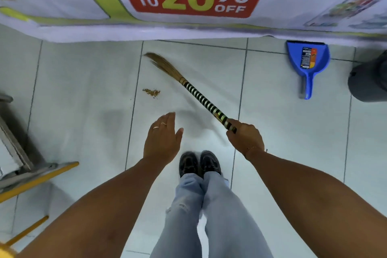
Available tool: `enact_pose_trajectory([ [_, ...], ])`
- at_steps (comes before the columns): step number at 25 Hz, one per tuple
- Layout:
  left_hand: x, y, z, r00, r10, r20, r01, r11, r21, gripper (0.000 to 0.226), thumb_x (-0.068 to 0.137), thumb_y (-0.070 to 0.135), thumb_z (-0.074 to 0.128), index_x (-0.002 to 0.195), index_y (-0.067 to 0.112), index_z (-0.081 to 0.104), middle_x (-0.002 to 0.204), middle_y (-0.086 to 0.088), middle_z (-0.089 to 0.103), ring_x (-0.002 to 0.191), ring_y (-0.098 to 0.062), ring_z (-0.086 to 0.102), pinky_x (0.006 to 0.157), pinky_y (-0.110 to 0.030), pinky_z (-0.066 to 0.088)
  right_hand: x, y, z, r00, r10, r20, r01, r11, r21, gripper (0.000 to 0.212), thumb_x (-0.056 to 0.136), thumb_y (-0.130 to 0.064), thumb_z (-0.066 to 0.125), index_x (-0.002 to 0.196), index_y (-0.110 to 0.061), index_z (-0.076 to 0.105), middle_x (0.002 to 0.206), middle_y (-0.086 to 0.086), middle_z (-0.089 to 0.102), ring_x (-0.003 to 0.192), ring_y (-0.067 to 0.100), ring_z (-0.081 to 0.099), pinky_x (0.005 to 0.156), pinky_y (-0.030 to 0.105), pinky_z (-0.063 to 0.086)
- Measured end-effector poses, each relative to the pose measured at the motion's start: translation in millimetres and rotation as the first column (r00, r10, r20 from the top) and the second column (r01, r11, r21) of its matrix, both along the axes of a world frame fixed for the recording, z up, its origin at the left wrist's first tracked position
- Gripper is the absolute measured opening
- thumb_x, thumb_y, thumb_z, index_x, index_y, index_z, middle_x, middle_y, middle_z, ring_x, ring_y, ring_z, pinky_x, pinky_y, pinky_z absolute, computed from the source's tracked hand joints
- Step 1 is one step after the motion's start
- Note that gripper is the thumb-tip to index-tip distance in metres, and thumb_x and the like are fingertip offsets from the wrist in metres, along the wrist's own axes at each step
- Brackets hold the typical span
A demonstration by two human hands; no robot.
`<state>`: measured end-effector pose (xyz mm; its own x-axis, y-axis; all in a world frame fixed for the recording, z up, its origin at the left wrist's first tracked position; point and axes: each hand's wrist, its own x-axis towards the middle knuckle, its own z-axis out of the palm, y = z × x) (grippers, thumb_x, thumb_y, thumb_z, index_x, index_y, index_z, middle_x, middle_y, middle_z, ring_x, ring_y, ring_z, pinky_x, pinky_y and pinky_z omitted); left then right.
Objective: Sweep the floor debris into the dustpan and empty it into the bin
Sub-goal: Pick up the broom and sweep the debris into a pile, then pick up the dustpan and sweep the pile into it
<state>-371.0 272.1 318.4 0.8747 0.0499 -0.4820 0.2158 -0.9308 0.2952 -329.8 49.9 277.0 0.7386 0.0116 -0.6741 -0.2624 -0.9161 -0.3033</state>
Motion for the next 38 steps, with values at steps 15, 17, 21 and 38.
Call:
enact_pose_trajectory([
  [15,174,-311,-21,0.933,-0.360,-0.017,0.356,0.928,-0.108,0.060,0.093,0.036,0.044,0.140,0.003,0.028,0.143,-0.021,0.042,0.133,-0.033,0.038,0.111,-0.041,0.031,43,-274,-20,0.778,-0.597,-0.195,0.613,0.790,0.026,0.051,0.091,-0.049,0.045,0.115,-0.005,0.056,0.113,0.019,0.065,0.104,0.037,0.061,0.080,0.034,0.047],
  [17,194,-373,-31,0.937,-0.342,-0.067,0.330,0.933,-0.141,0.062,0.093,0.037,0.045,0.141,0.003,0.027,0.144,-0.021,0.041,0.133,-0.034,0.039,0.111,-0.041,0.031,50,-342,-19,0.756,-0.623,-0.201,0.635,0.773,-0.004,0.047,0.091,-0.048,0.046,0.116,-0.009,0.056,0.110,0.018,0.066,0.102,0.037,0.062,0.083,0.036,0.049],
  [21,233,-488,-68,0.923,-0.350,-0.160,0.320,0.929,-0.188,0.063,0.093,0.038,0.045,0.142,0.006,0.024,0.145,-0.019,0.040,0.133,-0.033,0.038,0.110,-0.041,0.030,61,-464,-24,0.705,-0.695,-0.141,0.683,0.719,-0.129,0.050,0.090,-0.052,0.044,0.109,-0.008,0.057,0.098,0.017,0.069,0.091,0.037,0.064,0.075,0.037,0.051],
  [38,302,-634,-402,0.691,0.561,-0.455,-0.612,0.790,0.044,0.091,0.075,0.046,0.067,0.140,0.007,0.017,0.144,-0.015,0.037,0.128,-0.034,0.042,0.104,-0.045,0.036,86,-484,-300,0.443,-0.873,-0.203,0.876,0.470,-0.107,0.043,0.095,-0.047,0.043,0.113,-0.009,0.054,0.105,0.014,0.070,0.095,0.034,0.064,0.073,0.033,0.047],
])
